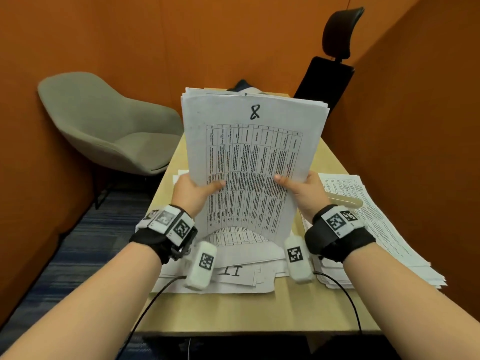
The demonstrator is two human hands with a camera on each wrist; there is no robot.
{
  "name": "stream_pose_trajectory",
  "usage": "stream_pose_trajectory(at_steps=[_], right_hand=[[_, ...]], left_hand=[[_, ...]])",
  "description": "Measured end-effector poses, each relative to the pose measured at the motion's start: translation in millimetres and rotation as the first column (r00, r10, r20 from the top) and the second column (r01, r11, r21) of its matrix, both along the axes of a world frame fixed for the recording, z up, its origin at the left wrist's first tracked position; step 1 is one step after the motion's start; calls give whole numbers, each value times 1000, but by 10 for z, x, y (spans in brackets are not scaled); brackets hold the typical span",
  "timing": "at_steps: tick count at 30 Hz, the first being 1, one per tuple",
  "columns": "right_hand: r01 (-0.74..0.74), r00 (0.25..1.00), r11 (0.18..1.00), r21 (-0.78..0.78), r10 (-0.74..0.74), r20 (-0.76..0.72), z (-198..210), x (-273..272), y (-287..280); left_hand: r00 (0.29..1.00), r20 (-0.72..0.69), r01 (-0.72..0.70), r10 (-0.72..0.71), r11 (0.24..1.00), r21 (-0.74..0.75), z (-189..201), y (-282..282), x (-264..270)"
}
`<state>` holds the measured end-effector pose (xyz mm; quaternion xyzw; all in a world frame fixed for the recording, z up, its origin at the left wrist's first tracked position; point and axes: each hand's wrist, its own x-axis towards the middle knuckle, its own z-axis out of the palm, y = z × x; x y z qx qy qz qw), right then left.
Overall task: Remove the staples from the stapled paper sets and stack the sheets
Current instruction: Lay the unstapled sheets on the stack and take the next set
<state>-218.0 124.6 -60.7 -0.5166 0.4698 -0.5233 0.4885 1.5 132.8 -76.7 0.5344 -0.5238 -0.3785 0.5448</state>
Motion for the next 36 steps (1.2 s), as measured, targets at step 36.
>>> stream_pose_trajectory(at_steps=[36], right_hand=[[-50, 998, 999, -15, 50, -23, 504, -140, 53]], left_hand=[[940, -342, 9, -22, 999, -41, 363, -73, -25]])
